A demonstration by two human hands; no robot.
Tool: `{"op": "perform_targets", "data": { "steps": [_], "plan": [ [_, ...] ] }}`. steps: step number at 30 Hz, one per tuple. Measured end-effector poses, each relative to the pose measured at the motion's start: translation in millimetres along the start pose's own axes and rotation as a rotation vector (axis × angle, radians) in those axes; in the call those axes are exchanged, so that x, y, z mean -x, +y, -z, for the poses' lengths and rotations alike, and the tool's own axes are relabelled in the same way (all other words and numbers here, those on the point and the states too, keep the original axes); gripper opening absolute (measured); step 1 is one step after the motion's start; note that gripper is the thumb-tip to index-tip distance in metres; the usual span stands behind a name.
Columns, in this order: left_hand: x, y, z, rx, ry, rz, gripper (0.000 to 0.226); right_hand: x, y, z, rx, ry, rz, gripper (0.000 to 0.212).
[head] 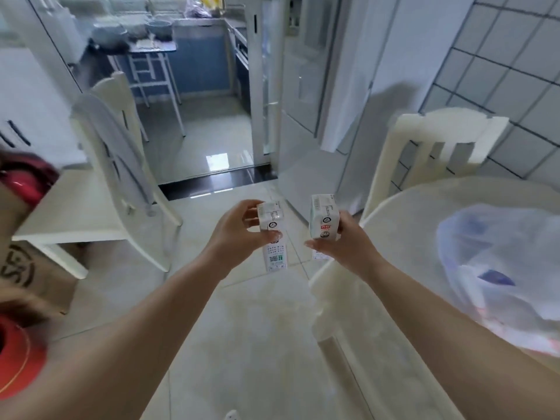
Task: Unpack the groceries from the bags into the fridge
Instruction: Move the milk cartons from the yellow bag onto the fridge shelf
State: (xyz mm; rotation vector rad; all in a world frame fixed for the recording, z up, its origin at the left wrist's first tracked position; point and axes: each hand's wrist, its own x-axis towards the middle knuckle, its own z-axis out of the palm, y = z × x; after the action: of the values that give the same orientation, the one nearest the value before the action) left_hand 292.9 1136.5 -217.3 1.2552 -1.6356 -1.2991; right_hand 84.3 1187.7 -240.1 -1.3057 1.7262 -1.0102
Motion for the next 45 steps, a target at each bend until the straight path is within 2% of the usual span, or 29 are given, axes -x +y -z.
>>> {"op": "perform_targets", "data": {
  "steps": [6,13,20,27,33,39,45],
  "plan": [
    [-74,-15,88,0.076,0.013,0.016,0.051,-89,-50,-64,0.067,-0.004,0.062,0.051],
    [-192,-28,148,0.156,0.056,-0.009,0.041,-218,-88,-110,0.039,0.015,0.113,0.054],
    [-353,-11,186,0.191,0.078,-0.023,0.043,-379,-127,-124,0.009,0.057,0.170,0.046],
    [-498,20,215,0.174,0.124,-0.111,0.047,-512,-173,-128,-0.018,0.180,0.166,0.051],
    [-621,35,226,0.200,0.026,-0.201,0.046,-606,-181,-107,-0.064,0.301,0.102,0.050],
    [-752,70,212,0.194,-0.181,-0.291,0.050,-686,-207,-73,-0.049,0.459,0.082,0.046],
    [-849,131,168,0.232,-0.399,-0.367,0.045,-727,-231,-4,-0.014,0.680,0.027,0.055]
  ]
}}
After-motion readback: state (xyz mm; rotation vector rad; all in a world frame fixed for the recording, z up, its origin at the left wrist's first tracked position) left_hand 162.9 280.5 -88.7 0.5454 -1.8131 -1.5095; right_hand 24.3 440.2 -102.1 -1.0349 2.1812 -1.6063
